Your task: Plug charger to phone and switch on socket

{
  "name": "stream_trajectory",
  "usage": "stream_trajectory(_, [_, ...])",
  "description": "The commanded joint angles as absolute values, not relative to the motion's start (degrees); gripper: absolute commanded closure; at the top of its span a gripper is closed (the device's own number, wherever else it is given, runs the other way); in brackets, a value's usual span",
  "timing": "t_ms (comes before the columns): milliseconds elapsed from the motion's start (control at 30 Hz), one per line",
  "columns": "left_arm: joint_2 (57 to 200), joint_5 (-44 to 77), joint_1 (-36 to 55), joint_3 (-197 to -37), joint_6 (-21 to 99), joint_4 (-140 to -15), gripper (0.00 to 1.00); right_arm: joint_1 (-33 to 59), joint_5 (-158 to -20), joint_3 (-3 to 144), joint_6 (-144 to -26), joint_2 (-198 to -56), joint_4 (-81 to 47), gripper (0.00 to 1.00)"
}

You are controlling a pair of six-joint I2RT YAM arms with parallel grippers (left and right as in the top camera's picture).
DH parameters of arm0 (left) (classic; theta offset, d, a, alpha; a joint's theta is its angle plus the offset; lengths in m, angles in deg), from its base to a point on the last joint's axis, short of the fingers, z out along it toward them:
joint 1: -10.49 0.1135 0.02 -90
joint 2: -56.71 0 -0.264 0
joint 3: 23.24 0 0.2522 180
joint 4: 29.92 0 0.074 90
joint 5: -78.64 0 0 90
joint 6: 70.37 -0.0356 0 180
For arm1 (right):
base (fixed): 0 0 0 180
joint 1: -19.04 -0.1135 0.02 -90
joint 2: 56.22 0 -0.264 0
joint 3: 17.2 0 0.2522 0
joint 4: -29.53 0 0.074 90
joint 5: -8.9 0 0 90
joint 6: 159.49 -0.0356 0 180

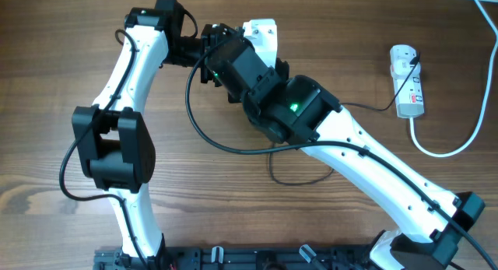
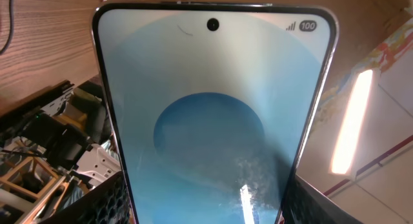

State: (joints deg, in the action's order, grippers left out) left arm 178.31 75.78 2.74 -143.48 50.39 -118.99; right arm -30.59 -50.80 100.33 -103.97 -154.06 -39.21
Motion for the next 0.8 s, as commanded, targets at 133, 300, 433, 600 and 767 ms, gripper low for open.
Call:
stream_trajectory(133, [176.5, 78.7, 2.9, -144.7, 50.1, -119.2, 0.35, -30.8, -49.6, 101.5, -104.1, -154.3, -38.9, 0.95])
stream_trajectory(300, [176.5, 78.6, 2.9, -144.7, 50.1, -119.2, 0.32, -30.8, -49.6, 101.5, -104.2, -154.3, -38.8, 0.95])
stream_trajectory(433, [176.5, 78.6, 2.8, -144.7, 50.1, -119.2, 0.09, -30.8, -49.6, 101.5, -108.2, -154.3, -38.2, 0.95])
stream_trajectory(600, [176.5, 78.6, 2.9, -144.7, 50.1, -119.2, 0.0, -30.0, -49.4, 101.5, -123.2, -153.8, -36.5, 0.96])
stream_trajectory(767, [176.5, 78.6, 2.9, -144.7, 50.1, -119.1, 0.0, -29.0, -48.4, 101.5, -144.1, -152.9, -36.4, 0.96])
